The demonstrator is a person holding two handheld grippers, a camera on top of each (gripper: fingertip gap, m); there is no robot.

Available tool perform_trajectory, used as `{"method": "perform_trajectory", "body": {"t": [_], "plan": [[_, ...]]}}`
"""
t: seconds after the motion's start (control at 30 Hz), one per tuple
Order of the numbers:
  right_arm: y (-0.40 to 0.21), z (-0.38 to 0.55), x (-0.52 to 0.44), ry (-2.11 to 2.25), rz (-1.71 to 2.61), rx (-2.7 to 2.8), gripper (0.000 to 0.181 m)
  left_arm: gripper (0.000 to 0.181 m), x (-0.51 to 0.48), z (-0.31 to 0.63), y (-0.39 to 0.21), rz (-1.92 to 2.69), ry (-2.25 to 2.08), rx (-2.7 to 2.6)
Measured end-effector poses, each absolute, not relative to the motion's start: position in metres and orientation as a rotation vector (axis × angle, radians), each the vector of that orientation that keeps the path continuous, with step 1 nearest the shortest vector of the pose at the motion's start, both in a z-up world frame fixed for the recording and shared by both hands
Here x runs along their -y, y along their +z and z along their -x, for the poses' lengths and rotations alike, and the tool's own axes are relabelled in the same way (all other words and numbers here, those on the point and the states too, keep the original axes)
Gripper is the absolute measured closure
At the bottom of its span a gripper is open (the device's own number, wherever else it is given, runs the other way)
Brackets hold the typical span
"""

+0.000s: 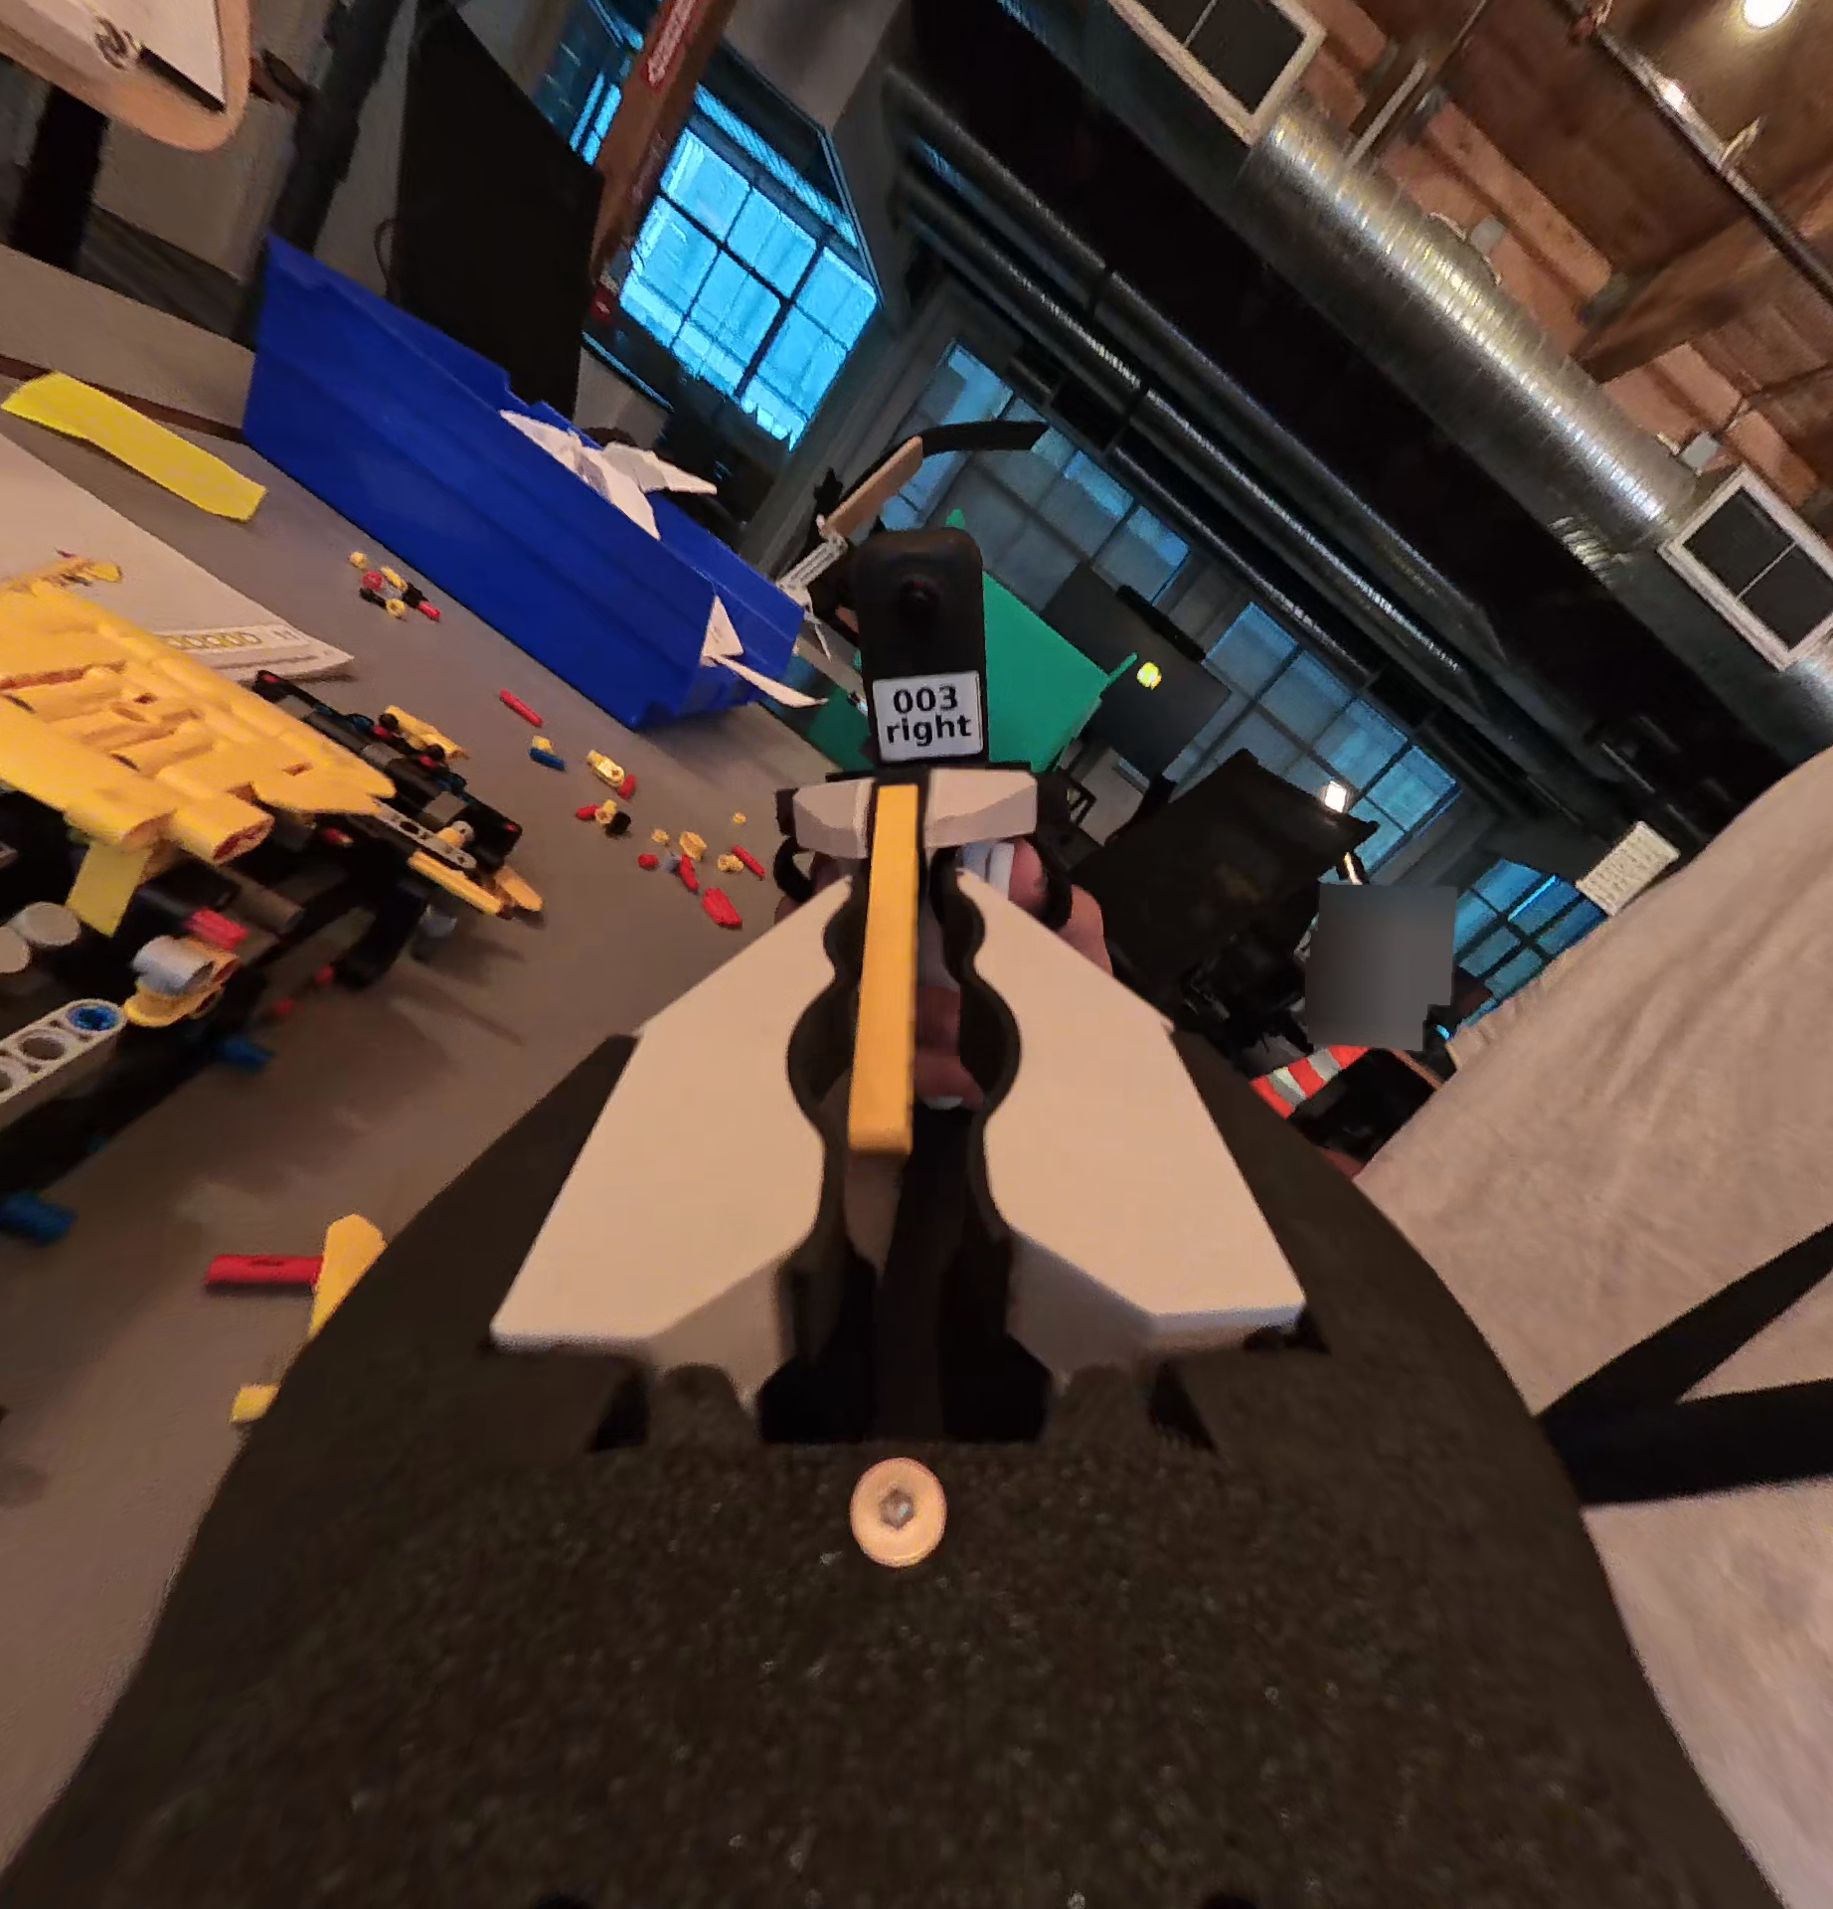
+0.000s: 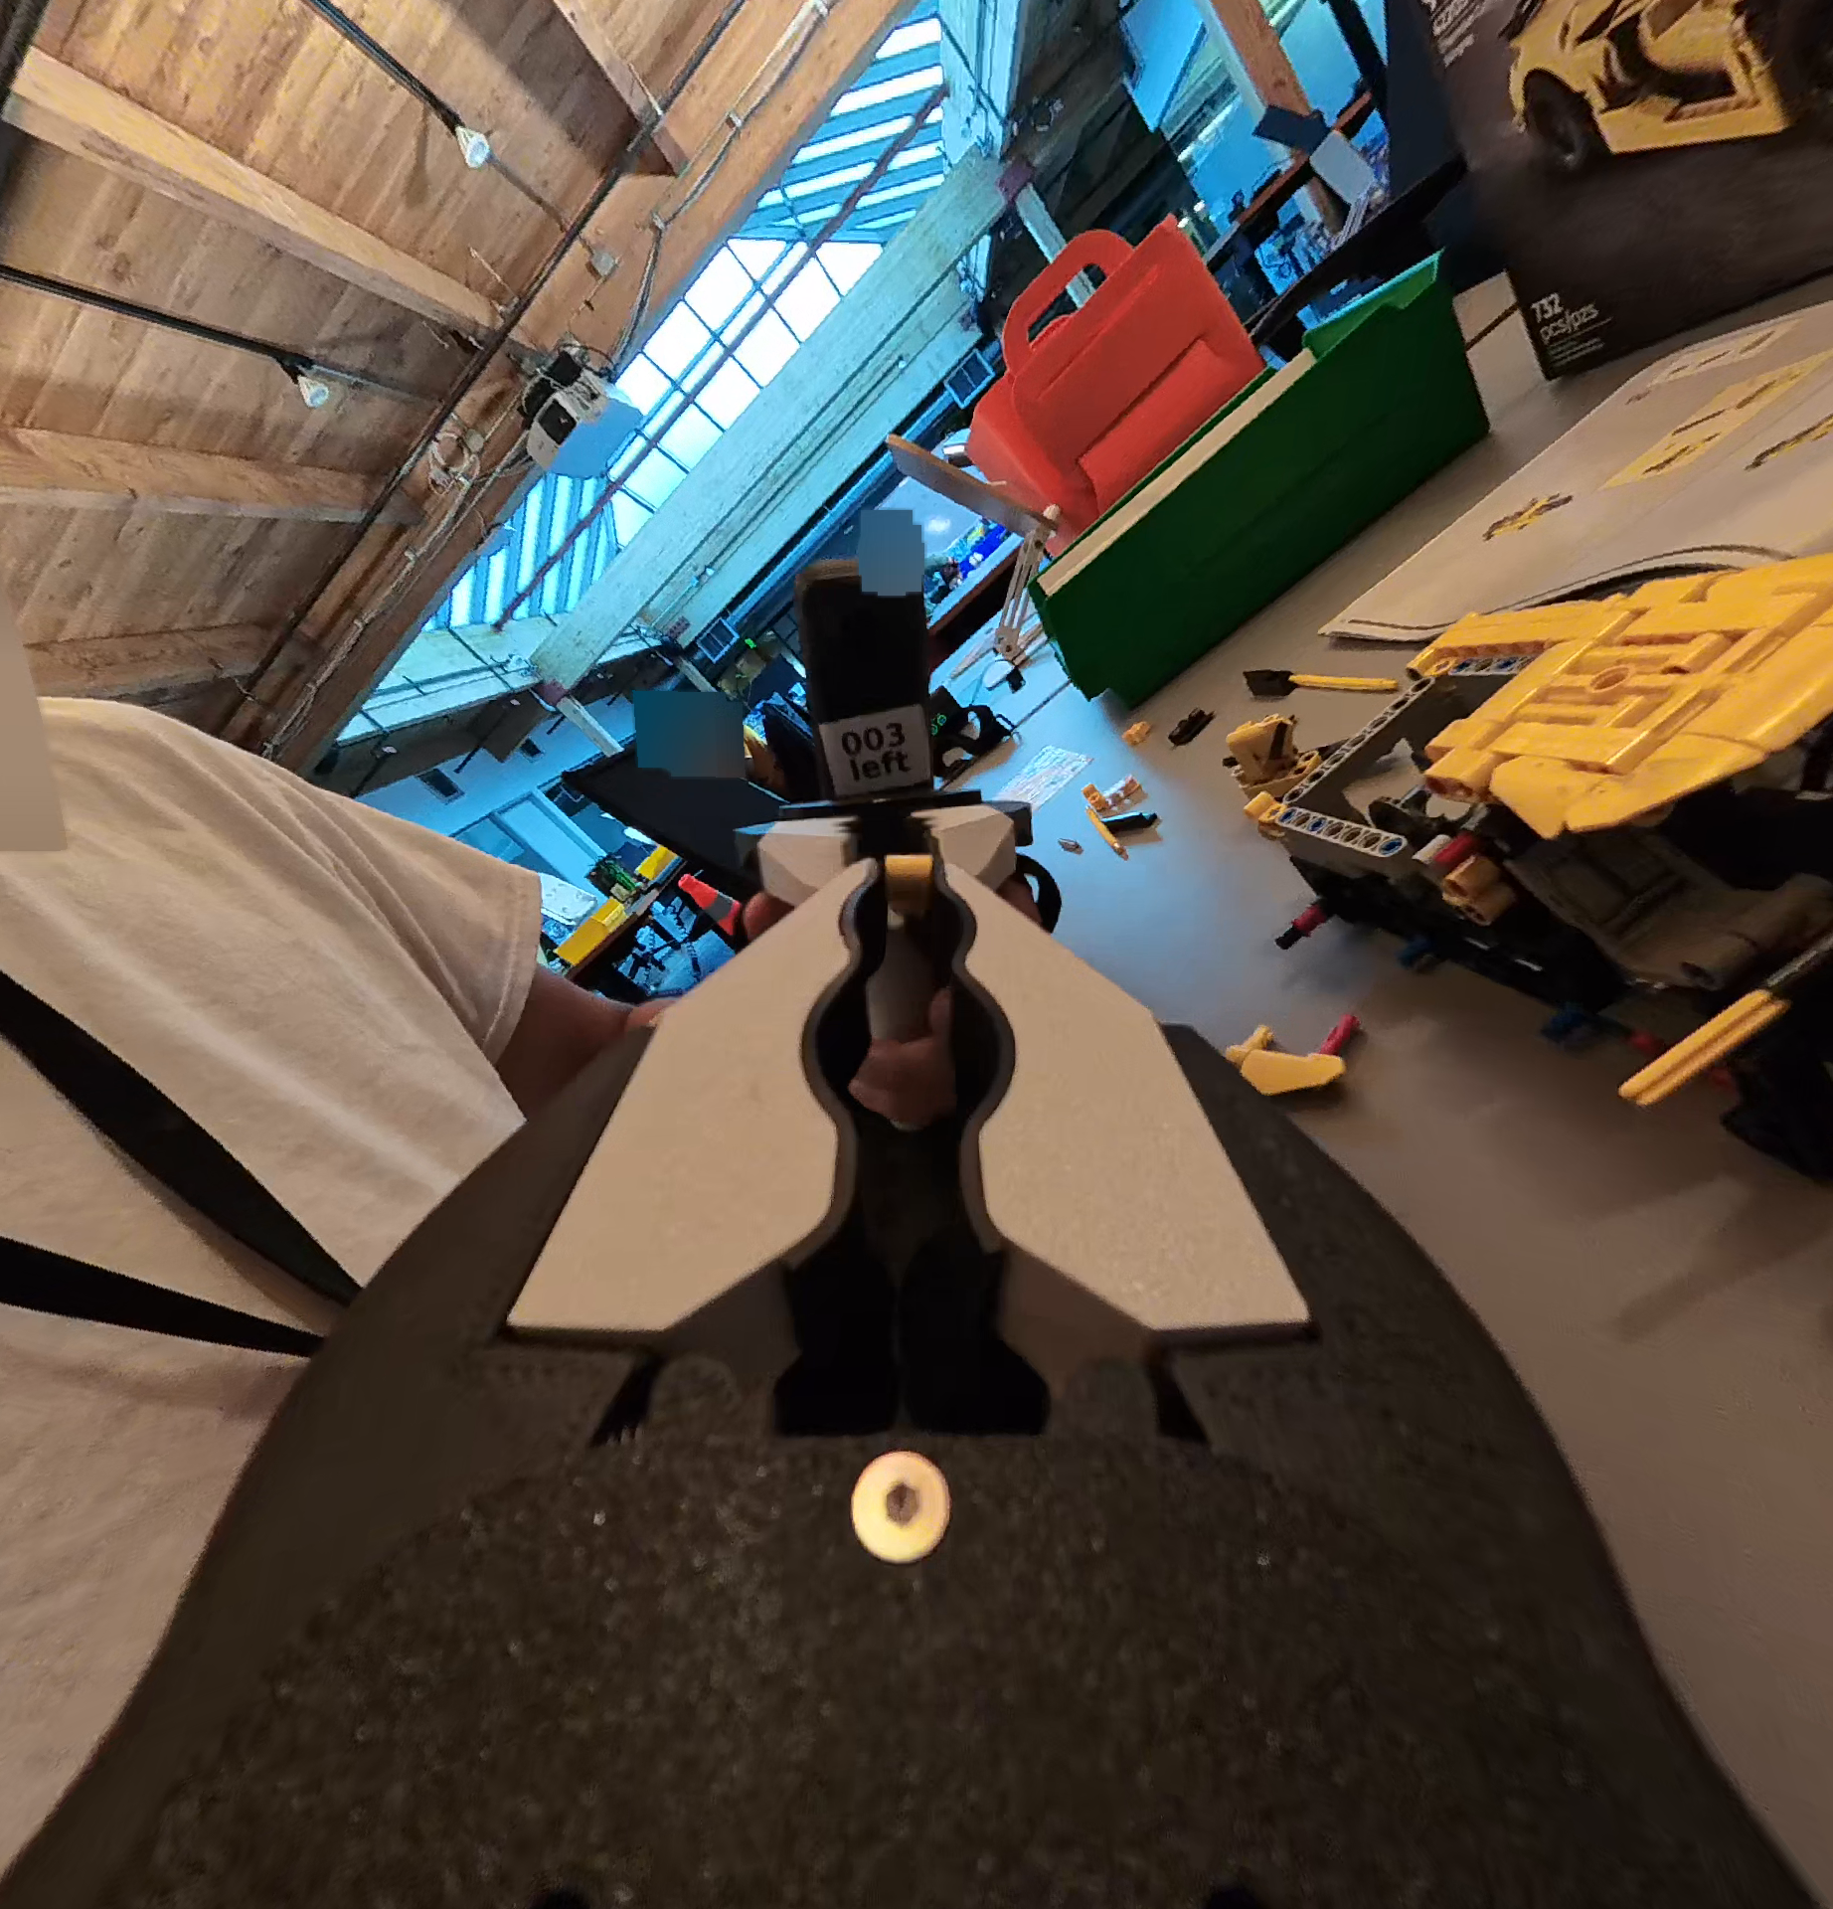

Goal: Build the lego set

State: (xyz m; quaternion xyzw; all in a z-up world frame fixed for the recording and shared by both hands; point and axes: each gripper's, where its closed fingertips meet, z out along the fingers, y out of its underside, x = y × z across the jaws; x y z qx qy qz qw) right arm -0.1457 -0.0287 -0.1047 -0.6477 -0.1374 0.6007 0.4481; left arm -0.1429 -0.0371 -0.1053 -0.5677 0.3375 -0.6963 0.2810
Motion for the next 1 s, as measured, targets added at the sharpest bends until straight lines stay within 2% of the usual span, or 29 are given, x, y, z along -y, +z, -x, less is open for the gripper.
{"method": "perform_trajectory", "body": {"t": [0.07, 0.37, 0.53, 0.57, 0.63, 0.73, 0.83, 1.0], "plan": [[-0.1, 0.144, 0.028, 1.504, 1.575, 0.321, 0.175, 0.173, 0.034, 0.142, -0.101, 1.502, -1.892, -0.842], [-0.091, 0.14, 0.023, 1.544, 1.492, 0.216, 0.175, 0.174, 0.028, 0.134, -0.09, 1.431, -1.924, -0.626], [-0.091, 0.144, 0.024, 1.525, 1.496, 0.248, 0.175, 0.173, 0.03, 0.139, -0.089, 1.426, -1.842, -0.702], [-0.09, 0.144, 0.025, 1.488, 1.492, 0.272, 0.174, 0.173, 0.029, 0.141, -0.088, 1.415, -1.81, -0.727], [-0.085, 0.138, 0.023, 1.407, 1.477, 0.289, 0.16, 0.174, 0.017, 0.156, -0.085, 1.392, -1.67, -0.765], [-0.113, 0.134, 0.017, 1.181, 1.68, 0.37, 0.158, 0.174, -0.017, 0.191, -0.091, 1.417, -1.402, -0.852], [-0.159, 0.154, 0.015, 0.891, 1.943, 0.595, 0.153, 0.174, -0.043, 0.218, -0.121, 1.548, -1.152, -0.931], [-0.206, 0.162, -0.006, 0.537, 2.157, 0.783, 0.14, 0.174, -0.044, 0.221, -0.14, 1.625, -1.103, -0.967]]}}
